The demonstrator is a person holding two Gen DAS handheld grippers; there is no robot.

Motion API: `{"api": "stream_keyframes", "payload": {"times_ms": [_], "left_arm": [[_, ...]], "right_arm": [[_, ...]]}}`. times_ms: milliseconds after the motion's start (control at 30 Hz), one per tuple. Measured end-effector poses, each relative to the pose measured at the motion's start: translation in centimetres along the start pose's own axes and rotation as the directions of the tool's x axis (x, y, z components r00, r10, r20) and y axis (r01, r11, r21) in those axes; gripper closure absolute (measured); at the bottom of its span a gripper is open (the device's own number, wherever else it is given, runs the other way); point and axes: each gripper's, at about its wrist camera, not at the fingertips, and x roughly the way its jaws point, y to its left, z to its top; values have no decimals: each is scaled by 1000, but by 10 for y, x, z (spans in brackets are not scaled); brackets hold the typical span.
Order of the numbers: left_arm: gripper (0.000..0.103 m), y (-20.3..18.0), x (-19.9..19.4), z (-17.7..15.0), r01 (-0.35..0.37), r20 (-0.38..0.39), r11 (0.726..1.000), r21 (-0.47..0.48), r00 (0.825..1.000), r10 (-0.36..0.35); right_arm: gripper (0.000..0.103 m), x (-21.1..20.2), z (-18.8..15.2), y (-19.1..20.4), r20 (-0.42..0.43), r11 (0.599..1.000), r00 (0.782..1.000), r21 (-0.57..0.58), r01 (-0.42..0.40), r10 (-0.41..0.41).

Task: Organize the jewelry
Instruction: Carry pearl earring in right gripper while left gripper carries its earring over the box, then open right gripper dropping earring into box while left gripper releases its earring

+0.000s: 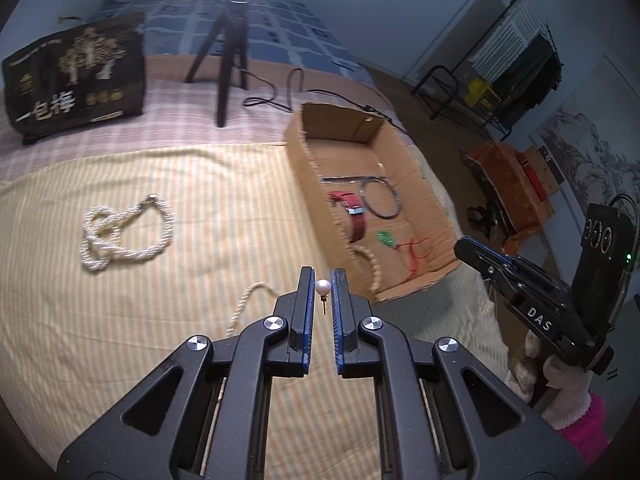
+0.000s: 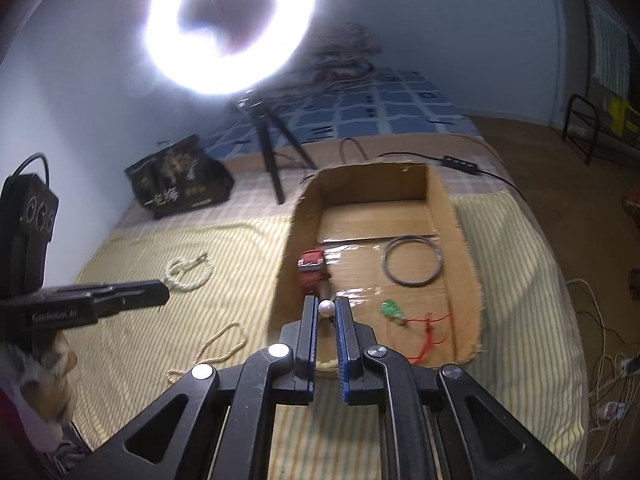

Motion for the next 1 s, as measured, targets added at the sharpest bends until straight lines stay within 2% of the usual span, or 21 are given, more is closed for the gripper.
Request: {"api": "stream_keyframes", "payload": {"times_ms": [267, 767, 800, 900, 1000], "left_arm": [[97, -29, 27, 5, 27, -15, 1000, 15, 1000, -27], [97, -52, 56, 10, 59, -29, 998, 6, 998, -59], [97, -52, 57, 10, 55, -26, 998, 5, 998, -55], [97, -52, 58, 11, 42, -18, 999, -1, 999, -42], [96, -50, 59, 13, 34, -20, 999, -6, 999, -34]], "right_arm": [[97, 2, 7, -21, 1, 999, 1000, 43, 14, -14], [95, 9, 5, -42, -11, 995, 1000, 94, 17, -16], [94, 9, 5, -43, -12, 995, 1000, 96, 17, -16], [81, 9, 5, -45, -7, 995, 1000, 102, 24, -23], [76, 6, 6, -47, 2, 993, 1000, 113, 28, -28]]}}
